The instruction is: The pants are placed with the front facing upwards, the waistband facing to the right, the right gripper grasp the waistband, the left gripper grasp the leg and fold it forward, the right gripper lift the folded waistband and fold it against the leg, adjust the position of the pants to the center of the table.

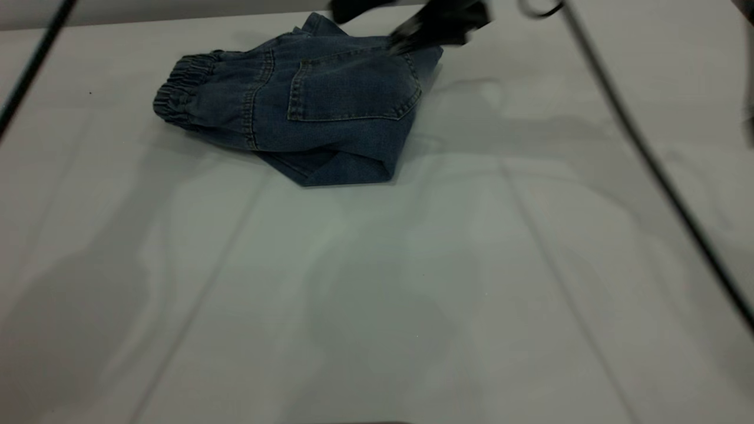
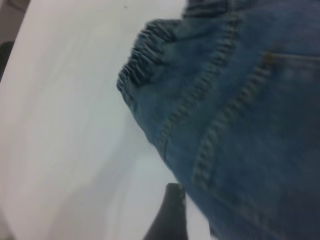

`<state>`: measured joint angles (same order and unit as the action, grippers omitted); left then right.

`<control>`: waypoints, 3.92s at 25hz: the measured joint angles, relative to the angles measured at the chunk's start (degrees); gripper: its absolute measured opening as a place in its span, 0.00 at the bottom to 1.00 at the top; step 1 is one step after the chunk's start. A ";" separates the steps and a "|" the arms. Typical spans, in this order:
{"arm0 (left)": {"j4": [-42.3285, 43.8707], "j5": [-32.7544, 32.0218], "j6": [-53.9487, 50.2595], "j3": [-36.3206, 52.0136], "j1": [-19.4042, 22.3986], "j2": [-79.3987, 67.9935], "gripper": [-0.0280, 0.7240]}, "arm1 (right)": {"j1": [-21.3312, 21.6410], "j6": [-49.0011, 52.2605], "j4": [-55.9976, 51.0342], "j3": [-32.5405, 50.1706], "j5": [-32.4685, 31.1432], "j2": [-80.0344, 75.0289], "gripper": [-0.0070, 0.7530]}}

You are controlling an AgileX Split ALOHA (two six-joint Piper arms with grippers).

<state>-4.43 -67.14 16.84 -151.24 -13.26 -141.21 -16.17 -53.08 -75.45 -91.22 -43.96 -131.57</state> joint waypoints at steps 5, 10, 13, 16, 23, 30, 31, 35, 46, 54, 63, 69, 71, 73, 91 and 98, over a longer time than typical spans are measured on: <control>-4.90 0.00 12.82 3.23 -0.38 -4.64 0.78 | 4.33 13.76 13.63 0.00 -5.77 3.65 0.80; -5.52 0.00 24.82 6.81 -0.97 -9.22 0.78 | 8.34 19.34 20.39 0.00 -6.13 4.70 0.79; -5.44 0.00 31.41 7.66 -2.32 -10.80 0.78 | 9.20 20.00 22.10 0.00 -6.39 4.70 0.79; -4.61 0.00 38.18 9.48 -4.29 -11.08 0.78 | 9.26 20.16 22.27 0.00 -6.44 4.71 0.79; 2.05 0.00 42.34 17.66 -7.79 -11.45 0.78 | 9.26 19.29 22.31 0.00 -6.44 4.76 0.79; 3.07 0.23 26.77 19.14 -8.52 -12.87 0.78 | 9.26 19.25 22.31 0.00 -6.68 4.76 0.79; 3.63 0.29 23.65 19.14 -9.01 -12.92 0.78 | 9.26 19.25 22.31 0.00 -6.68 4.76 0.79; 5.65 0.02 12.99 19.03 -11.23 -12.86 0.78 | 9.38 19.25 22.31 0.00 -6.57 4.76 0.79; 4.12 -0.02 -7.02 15.23 -21.42 -13.08 0.78 | 11.17 19.25 22.31 0.00 -5.80 4.76 0.79; 8.08 -0.02 -7.02 15.23 -21.67 -8.59 0.78 | 13.76 19.25 22.31 0.00 -6.58 4.76 0.79; 11.59 -0.02 -6.39 15.23 -21.01 5.04 0.78 | 15.09 19.37 23.34 0.00 -10.79 5.91 0.79; 14.65 -0.02 -8.75 15.23 -18.54 13.83 0.78 | 15.20 20.94 27.09 0.00 -15.89 14.72 0.79; 14.78 -0.02 -9.31 15.23 -18.30 17.55 0.78 | 15.20 21.81 27.78 0.00 -18.46 19.17 0.79; 14.78 -0.02 -10.02 15.23 -18.30 21.46 0.78 | 15.20 22.79 28.04 0.00 -21.82 24.85 0.79; 14.73 -0.02 -15.04 48.59 -18.30 65.52 0.78 | 15.20 36.76 37.59 14.66 -28.34 81.29 0.79; 13.82 -0.02 -16.84 62.15 -18.30 83.30 0.78 | 15.20 42.82 45.59 22.44 -29.17 100.00 0.79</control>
<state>9.40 -67.16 0.00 -89.09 -31.56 -57.91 -0.97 -10.26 -29.85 -68.79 -73.13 -31.58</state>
